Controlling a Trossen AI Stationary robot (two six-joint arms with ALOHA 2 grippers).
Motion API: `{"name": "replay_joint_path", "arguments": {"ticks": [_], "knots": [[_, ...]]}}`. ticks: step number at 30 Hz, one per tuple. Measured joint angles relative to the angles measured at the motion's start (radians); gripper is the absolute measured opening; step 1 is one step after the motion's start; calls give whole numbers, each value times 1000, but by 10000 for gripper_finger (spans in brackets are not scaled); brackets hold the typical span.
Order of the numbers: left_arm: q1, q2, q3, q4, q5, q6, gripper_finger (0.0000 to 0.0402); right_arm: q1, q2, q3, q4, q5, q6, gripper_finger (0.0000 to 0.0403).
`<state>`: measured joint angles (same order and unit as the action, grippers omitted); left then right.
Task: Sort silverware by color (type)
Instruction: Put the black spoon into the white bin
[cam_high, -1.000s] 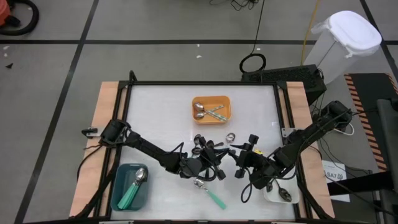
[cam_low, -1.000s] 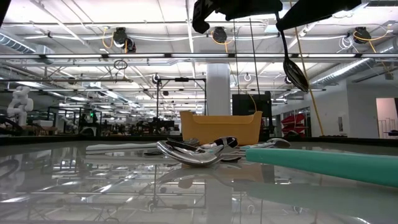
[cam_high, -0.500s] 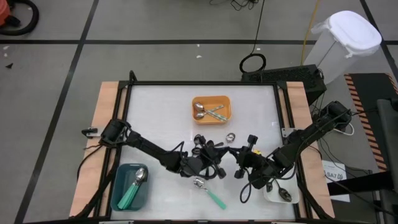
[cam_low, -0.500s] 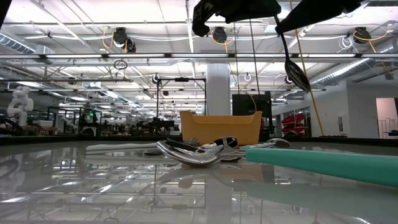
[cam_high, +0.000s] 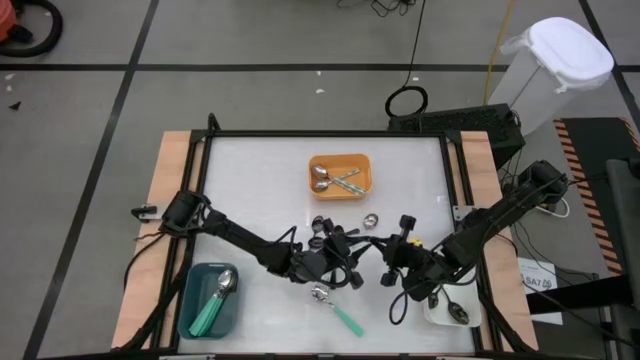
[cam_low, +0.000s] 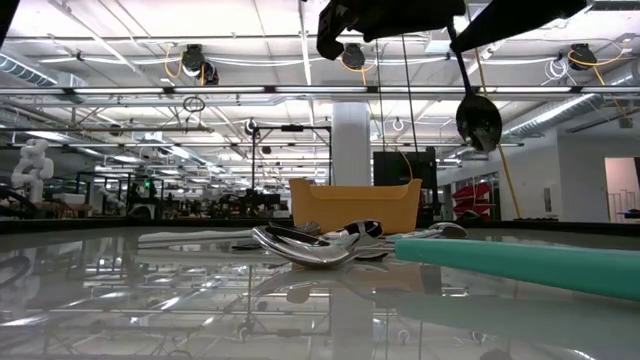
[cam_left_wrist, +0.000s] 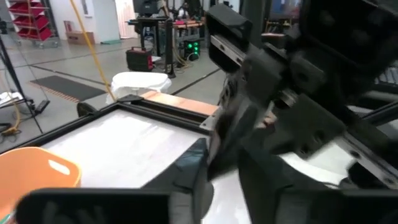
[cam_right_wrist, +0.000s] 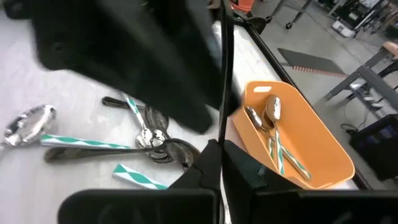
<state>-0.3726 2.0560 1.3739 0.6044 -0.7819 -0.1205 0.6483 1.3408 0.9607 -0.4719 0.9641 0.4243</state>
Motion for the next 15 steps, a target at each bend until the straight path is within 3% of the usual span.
{"name": "replay_joint_path", "arguments": {"ticks": [6, 11, 15], "knots": [[-3, 0, 1, -1, 5, 0, 143, 36, -80, 0, -95, -6, 86, 0], [-17, -15, 7, -38, 4, 40, 151, 80, -170, 0, -224, -72, 223, 0], [-30, -36, 65, -174, 5, 60, 152, 128, -235, 0, -293, -166, 338, 0]]}}
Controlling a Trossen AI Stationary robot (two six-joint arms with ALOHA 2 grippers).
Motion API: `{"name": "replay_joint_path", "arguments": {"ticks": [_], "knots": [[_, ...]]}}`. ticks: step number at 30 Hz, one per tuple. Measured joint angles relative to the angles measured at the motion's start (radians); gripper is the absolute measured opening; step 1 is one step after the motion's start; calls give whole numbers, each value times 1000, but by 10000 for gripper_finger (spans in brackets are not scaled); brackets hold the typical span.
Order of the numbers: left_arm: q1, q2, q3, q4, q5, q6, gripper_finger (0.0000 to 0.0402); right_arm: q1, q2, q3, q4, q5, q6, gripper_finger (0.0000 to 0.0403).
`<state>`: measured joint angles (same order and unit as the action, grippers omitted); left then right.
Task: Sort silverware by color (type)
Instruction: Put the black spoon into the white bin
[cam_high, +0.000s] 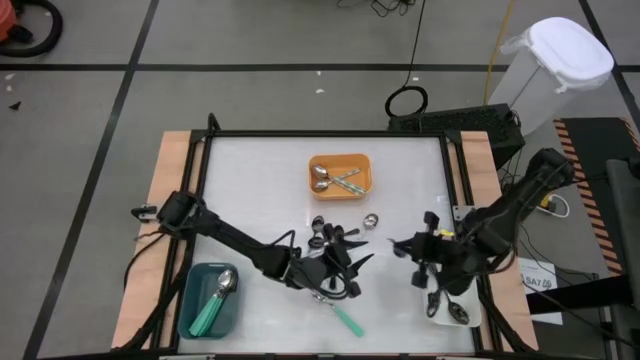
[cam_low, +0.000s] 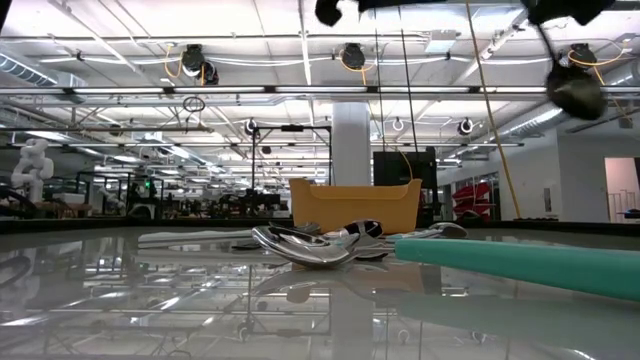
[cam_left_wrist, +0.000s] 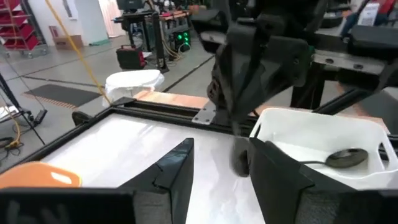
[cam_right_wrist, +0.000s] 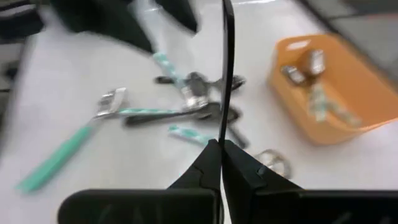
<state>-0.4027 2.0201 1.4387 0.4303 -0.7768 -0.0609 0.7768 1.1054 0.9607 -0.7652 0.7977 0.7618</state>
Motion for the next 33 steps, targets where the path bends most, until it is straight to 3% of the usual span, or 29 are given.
{"name": "replay_joint_path", "arguments": {"ticks": [4, 11, 18, 33], "knots": [[-3, -1, 129, -284, 0, -13, 152, 60, -50, 1, -15, -69, 86, 0], [-15, 0, 299, -722, 1, -174, 152, 201, -104, 64, -155, -93, 292, 0], [-34, 8, 306, -750, 28, -150, 152, 354, -111, 76, -314, -93, 557, 0], [-19, 25, 306, -750, 74, -155, 152, 596, -39, -38, -353, -34, 1004, 0]]}}
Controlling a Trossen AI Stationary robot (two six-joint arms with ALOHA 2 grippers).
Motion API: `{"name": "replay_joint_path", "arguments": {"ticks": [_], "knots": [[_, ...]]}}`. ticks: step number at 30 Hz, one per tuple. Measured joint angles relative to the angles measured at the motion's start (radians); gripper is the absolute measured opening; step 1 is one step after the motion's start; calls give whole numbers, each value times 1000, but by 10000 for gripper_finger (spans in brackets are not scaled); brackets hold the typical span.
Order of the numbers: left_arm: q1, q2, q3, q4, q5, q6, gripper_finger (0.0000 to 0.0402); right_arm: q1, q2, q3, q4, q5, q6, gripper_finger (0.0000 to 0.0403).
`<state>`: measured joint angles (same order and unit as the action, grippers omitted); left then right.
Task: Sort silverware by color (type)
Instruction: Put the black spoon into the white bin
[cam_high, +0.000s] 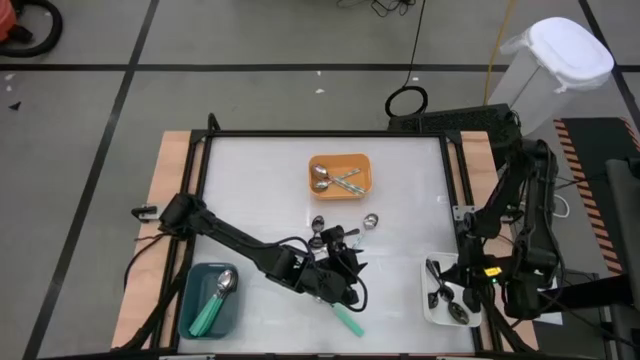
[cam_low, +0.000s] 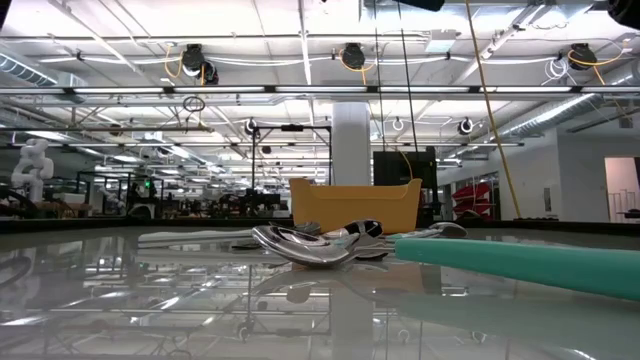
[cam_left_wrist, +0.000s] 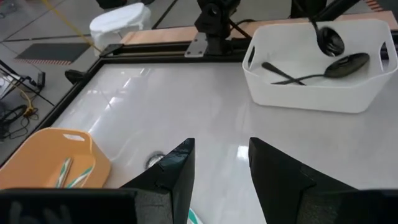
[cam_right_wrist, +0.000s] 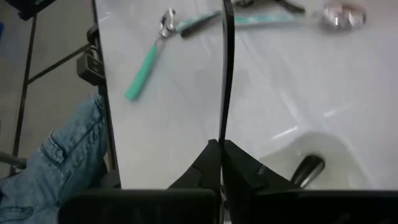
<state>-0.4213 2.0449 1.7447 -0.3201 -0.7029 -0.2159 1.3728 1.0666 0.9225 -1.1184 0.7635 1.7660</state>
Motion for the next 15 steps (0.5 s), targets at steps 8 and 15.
{"name": "replay_joint_path", "arguments": {"ticks": [8, 15], "knots": [[21, 0, 0, 25, 0, 29, 152, 77, 45, -53, 10, -8, 186, 0], [46, 0, 0, 37, 40, 29, 152, 118, 104, -54, 10, -71, 290, 0]]}}
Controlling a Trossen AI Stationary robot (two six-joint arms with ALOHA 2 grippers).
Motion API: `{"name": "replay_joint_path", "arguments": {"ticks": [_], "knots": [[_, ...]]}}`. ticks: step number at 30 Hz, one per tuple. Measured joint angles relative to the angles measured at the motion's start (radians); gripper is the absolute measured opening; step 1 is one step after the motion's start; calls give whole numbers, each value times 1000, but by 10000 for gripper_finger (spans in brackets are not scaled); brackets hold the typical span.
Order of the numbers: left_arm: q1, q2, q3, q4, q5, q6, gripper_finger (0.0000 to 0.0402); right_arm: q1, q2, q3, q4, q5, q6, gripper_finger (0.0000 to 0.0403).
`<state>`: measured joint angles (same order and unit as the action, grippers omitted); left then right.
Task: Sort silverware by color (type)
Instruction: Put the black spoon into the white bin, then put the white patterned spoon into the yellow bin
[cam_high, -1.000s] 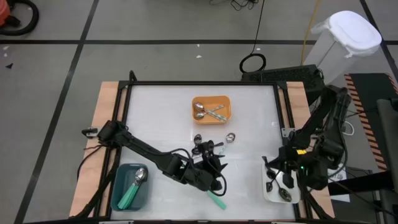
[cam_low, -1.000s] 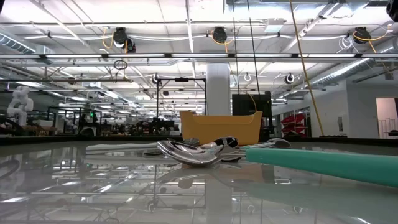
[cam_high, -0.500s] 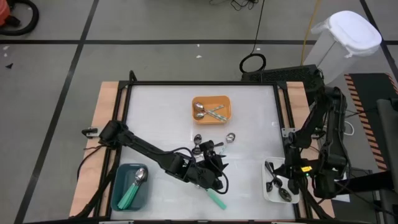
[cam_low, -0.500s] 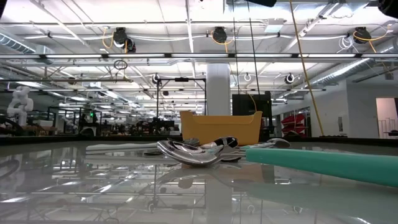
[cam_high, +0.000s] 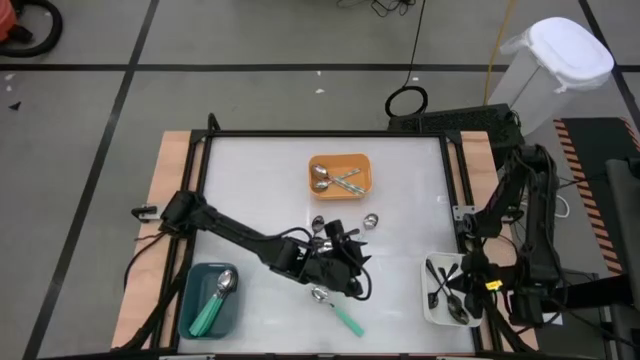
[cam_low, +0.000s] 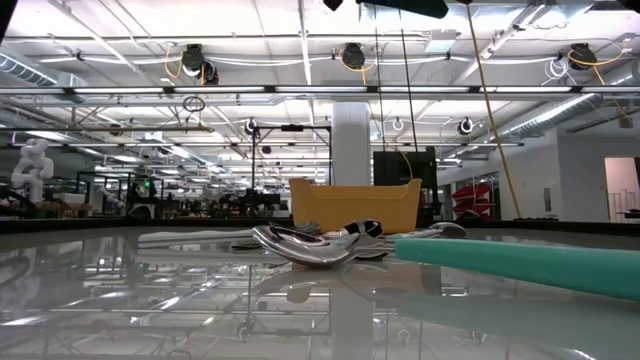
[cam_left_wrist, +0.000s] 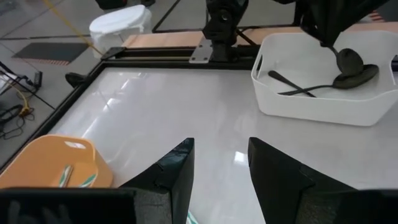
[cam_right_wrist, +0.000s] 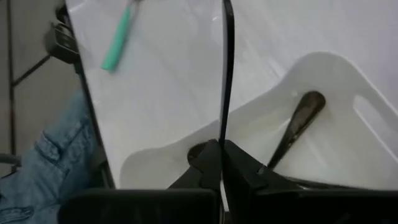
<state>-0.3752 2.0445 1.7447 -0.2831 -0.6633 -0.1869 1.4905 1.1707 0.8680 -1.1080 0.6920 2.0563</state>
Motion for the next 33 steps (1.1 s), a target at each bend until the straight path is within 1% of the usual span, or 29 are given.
{"name": "replay_joint_path", "arguments": {"ticks": [5, 10, 16, 20, 22, 25, 33], "knots": [[3, 0, 0, 0, 26, -7, 152, 6, 53, 0, -4, -19, 46, 1], [2, 0, 0, 0, 38, -7, 152, 6, 88, 0, -6, -67, 63, 3], [2, -1, 0, -1, 38, -16, 152, 6, 110, 0, -37, -72, 72, 3], [1, -1, 0, -1, 38, -18, 152, 6, 112, 0, -67, -163, 79, 4], [1, -1, 0, -1, 38, -18, 152, 6, 112, 0, -73, -191, 79, 7], [1, -1, 0, -1, 38, -18, 152, 6, 113, 0, -72, -199, 79, 26], [1, -2, 0, -1, 38, -20, 152, 6, 111, 6, -103, -198, 78, 109]]}}
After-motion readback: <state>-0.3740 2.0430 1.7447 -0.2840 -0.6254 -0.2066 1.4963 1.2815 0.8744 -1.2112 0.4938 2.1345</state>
